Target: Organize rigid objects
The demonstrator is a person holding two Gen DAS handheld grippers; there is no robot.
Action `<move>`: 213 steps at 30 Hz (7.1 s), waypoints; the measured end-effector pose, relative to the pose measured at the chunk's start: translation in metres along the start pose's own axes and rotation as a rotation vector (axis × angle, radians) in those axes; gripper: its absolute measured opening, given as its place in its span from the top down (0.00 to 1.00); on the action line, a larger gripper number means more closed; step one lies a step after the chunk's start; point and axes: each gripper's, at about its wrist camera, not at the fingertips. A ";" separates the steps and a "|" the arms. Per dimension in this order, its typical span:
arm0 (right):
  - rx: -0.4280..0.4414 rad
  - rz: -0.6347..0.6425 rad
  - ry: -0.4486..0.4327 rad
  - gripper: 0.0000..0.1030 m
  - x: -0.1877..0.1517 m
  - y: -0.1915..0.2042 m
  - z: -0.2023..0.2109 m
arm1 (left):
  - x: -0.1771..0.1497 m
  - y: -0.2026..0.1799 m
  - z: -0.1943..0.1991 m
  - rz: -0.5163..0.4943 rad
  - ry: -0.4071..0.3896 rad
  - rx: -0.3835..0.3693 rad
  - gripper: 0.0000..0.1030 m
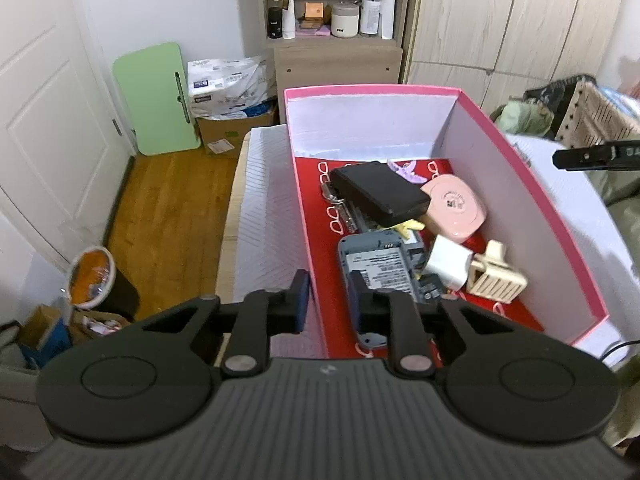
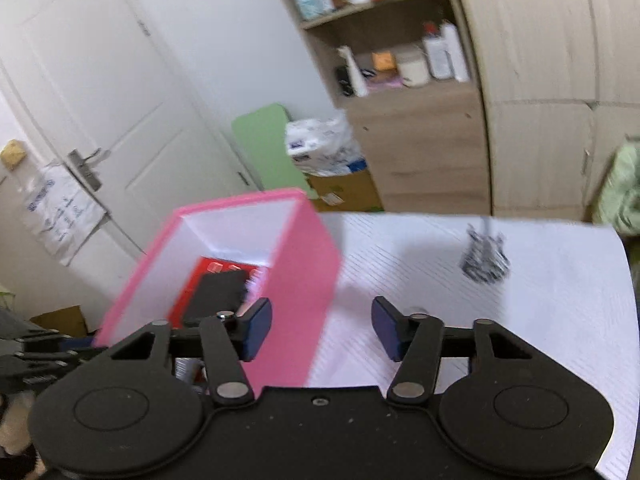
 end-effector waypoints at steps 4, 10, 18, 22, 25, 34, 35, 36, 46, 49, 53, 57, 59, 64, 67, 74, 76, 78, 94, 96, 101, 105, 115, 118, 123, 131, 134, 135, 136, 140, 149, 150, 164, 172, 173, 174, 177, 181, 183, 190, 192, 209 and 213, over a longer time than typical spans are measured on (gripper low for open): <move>-0.175 0.090 -0.012 0.64 -0.013 -0.011 -0.017 | -0.001 -0.004 0.000 -0.029 -0.001 0.024 0.89; -0.212 0.082 -0.018 0.67 -0.015 -0.026 -0.033 | -0.001 0.005 0.002 0.000 0.002 0.011 0.95; -0.214 0.095 0.029 0.60 -0.020 -0.021 -0.057 | -0.001 0.005 0.002 0.007 0.004 0.007 0.96; -0.241 0.157 0.042 0.66 -0.032 -0.022 -0.070 | -0.002 0.006 0.002 0.017 -0.001 -0.003 0.96; -0.231 0.163 0.006 0.85 -0.035 -0.027 -0.070 | -0.002 0.007 0.002 0.024 -0.006 -0.007 0.96; -0.134 0.022 -0.043 0.97 -0.029 -0.040 -0.047 | -0.003 0.011 0.003 0.031 -0.010 -0.015 0.95; -0.121 0.009 -0.050 0.97 -0.028 -0.040 -0.044 | -0.003 0.011 0.003 0.033 -0.011 -0.015 0.95; -0.110 0.001 -0.059 0.97 -0.028 -0.039 -0.040 | -0.003 0.011 0.003 0.034 -0.012 -0.015 0.95; 0.064 0.005 -0.144 0.96 -0.019 -0.006 0.009 | -0.004 0.011 0.004 0.043 -0.020 -0.022 0.95; 0.094 0.059 -0.196 0.96 -0.015 0.015 0.028 | -0.004 0.011 0.004 0.045 -0.021 -0.025 0.95; 0.121 0.141 -0.261 0.96 -0.008 0.044 0.051 | -0.004 0.012 0.004 0.045 -0.023 -0.026 0.95; 0.174 0.197 -0.277 0.96 -0.002 0.067 0.061 | -0.005 0.012 0.004 0.045 -0.028 -0.028 0.95; 0.192 0.216 -0.274 0.96 -0.004 0.077 0.059 | -0.007 0.012 0.005 0.050 -0.037 -0.030 0.95; 0.253 0.250 -0.199 0.96 -0.010 0.100 0.040 | -0.009 0.017 0.006 0.072 -0.043 -0.044 0.95; 0.262 0.274 -0.152 0.96 -0.016 0.114 0.025 | -0.009 0.016 0.005 0.070 -0.043 -0.044 0.95; 0.306 0.302 -0.013 0.96 -0.025 0.142 -0.015 | -0.010 0.018 0.005 0.076 -0.046 -0.050 0.95; 0.305 0.300 0.032 0.96 -0.028 0.148 -0.029 | -0.010 0.019 0.004 0.078 -0.049 -0.052 0.95; 0.291 0.308 0.060 0.96 -0.030 0.153 -0.041 | -0.010 0.018 0.004 0.076 -0.047 -0.052 0.95; 0.218 0.231 -0.058 0.74 -0.031 0.132 0.003 | -0.007 0.022 0.000 0.078 -0.038 -0.077 0.95; 0.203 0.242 -0.076 0.73 -0.033 0.132 0.012 | -0.007 0.022 0.000 0.080 -0.040 -0.077 0.95; 0.216 0.243 -0.087 0.73 -0.046 0.132 0.025 | -0.008 0.023 0.000 0.093 -0.041 -0.081 0.95; 0.232 0.234 -0.084 0.72 -0.052 0.132 0.027 | -0.008 0.023 -0.001 0.100 -0.040 -0.079 0.94; 0.148 0.192 -0.107 0.69 -0.060 0.124 0.021 | -0.011 0.023 0.002 0.147 0.006 -0.061 0.67; 0.111 0.191 -0.117 0.68 -0.063 0.124 0.021 | -0.012 0.023 0.007 0.158 0.012 -0.044 0.60; 0.109 0.182 -0.135 0.61 -0.065 0.120 0.030 | -0.011 0.023 0.017 0.179 0.030 -0.023 0.41; 0.111 0.174 -0.157 0.55 -0.066 0.119 0.044 | -0.009 0.012 0.044 0.205 0.007 -0.028 0.17; 0.106 0.176 -0.170 0.54 -0.065 0.120 0.050 | -0.007 0.000 0.055 0.175 -0.016 0.010 0.08; 0.106 0.176 -0.172 0.53 -0.065 0.120 0.052 | -0.006 -0.005 0.059 0.154 -0.020 0.022 0.08; 0.107 0.174 -0.174 0.51 -0.064 0.119 0.054 | -0.005 -0.010 0.062 0.136 -0.023 0.034 0.08; 0.106 0.151 -0.178 0.29 -0.062 0.119 0.065 | -0.005 -0.029 0.075 0.098 -0.042 0.042 0.07; 0.084 0.139 -0.207 0.06 -0.054 0.107 0.119 | -0.017 -0.064 0.083 0.142 -0.074 0.056 0.04; 0.082 0.139 -0.227 0.05 -0.055 0.105 0.128 | -0.019 -0.068 0.084 0.145 -0.077 0.060 0.04; -0.255 0.206 -0.317 0.00 -0.092 0.120 0.171 | -0.053 -0.106 0.091 0.137 -0.110 0.130 0.04; -0.311 0.215 -0.344 0.00 -0.117 0.129 0.182 | -0.065 -0.123 0.091 0.113 -0.106 0.132 0.04; -0.310 0.209 -0.352 0.00 -0.118 0.129 0.182 | -0.067 -0.125 0.091 0.109 -0.104 0.131 0.04; -0.310 0.199 -0.362 0.00 -0.120 0.129 0.184 | -0.068 -0.126 0.092 0.106 -0.103 0.129 0.04; -0.243 0.151 -0.329 0.00 -0.124 0.122 0.186 | -0.072 -0.128 0.092 0.108 -0.099 0.120 0.04; -0.019 0.062 -0.286 0.00 -0.124 0.104 0.192 | -0.075 -0.130 0.094 0.109 -0.100 0.118 0.04; -0.019 0.059 -0.264 0.00 -0.124 0.103 0.192 | -0.077 -0.130 0.095 0.109 -0.105 0.118 0.04; -0.019 0.062 -0.300 0.00 -0.134 0.106 0.194 | -0.079 -0.132 0.093 0.101 -0.103 0.125 0.04; -0.052 0.093 -0.315 0.00 -0.135 0.108 0.196 | -0.079 -0.132 0.093 0.101 -0.102 0.125 0.04; -0.358 0.138 -0.211 0.00 -0.138 0.120 0.178 | -0.083 -0.137 0.097 0.083 -0.120 0.159 0.04; -0.373 0.121 -0.206 0.00 -0.143 0.118 0.178 | -0.085 -0.140 0.100 0.064 -0.140 0.195 0.03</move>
Point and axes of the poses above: each gripper's, at about its wrist camera, not at the fingertips, and z roughly against the way its jaws point, y to its left, x to its top, and after that the axes turned 1 degree about x, right-handed
